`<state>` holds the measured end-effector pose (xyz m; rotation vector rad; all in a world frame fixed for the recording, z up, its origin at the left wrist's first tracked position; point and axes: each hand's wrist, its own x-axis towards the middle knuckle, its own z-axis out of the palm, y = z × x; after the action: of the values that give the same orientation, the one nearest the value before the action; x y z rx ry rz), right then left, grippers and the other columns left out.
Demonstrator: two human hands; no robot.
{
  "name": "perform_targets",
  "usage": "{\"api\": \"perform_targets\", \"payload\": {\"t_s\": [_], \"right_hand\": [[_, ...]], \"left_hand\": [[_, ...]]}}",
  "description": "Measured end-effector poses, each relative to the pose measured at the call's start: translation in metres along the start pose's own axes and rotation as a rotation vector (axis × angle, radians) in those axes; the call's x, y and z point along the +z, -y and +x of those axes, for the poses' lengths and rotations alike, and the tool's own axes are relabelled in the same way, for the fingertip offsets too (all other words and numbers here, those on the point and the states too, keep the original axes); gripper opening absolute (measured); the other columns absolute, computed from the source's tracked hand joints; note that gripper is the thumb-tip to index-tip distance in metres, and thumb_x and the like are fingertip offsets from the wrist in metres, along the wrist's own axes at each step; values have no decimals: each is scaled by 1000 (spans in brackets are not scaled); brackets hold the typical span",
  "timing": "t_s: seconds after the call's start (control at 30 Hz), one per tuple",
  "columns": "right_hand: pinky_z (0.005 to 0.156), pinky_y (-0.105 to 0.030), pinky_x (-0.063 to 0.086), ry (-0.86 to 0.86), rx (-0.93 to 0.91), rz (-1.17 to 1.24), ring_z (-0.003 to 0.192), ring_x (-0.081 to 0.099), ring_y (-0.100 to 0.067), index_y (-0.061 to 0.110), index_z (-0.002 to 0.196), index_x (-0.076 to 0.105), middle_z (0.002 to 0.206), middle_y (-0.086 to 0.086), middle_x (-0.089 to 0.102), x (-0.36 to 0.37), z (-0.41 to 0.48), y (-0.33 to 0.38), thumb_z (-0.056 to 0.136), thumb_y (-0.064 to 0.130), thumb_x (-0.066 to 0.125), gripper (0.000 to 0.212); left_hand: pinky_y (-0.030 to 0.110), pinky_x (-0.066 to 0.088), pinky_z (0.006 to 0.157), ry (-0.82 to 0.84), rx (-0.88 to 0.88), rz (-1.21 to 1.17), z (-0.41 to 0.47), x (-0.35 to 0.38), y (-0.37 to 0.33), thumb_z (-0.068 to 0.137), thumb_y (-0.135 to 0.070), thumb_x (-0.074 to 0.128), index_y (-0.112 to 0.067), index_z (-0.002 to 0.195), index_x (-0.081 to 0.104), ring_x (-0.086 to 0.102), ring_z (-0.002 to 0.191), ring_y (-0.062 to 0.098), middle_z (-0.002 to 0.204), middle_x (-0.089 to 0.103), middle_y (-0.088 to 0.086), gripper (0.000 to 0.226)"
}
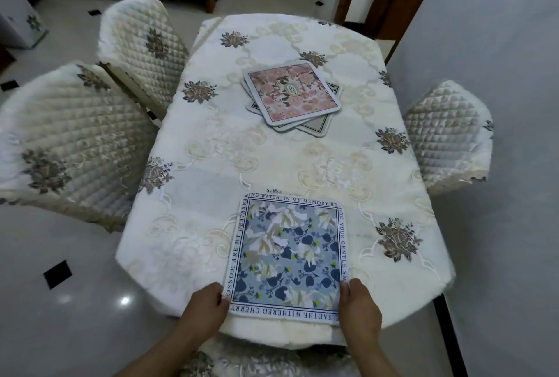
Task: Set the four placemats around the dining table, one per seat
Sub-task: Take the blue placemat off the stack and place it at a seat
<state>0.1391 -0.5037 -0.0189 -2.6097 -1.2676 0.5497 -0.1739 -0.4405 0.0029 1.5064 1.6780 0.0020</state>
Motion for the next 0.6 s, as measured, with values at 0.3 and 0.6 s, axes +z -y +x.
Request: {"api": "perform_targets", "payload": {"t_s": [0.3,0.6], "right_hand": [[61,-31,39,117,60,-59,80,65,-26,24,79,44,80,-1,60,-8,6,2,99,49,31,34],[80,-33,47,313,-3,-119,103,61,-25,17,102,47,108,-6,61,-63,11,21,92,39,51,25]], "left_hand": [[26,36,59,19,-35,148,4,7,-1,89,-29,49,-21,67,37,48,73,14,69,43,-9,26],[29,42,80,36,-110,313,-23,-13,-38,83,-36,47,-24,87,44,61,104,18,101,55,-1,13]]}}
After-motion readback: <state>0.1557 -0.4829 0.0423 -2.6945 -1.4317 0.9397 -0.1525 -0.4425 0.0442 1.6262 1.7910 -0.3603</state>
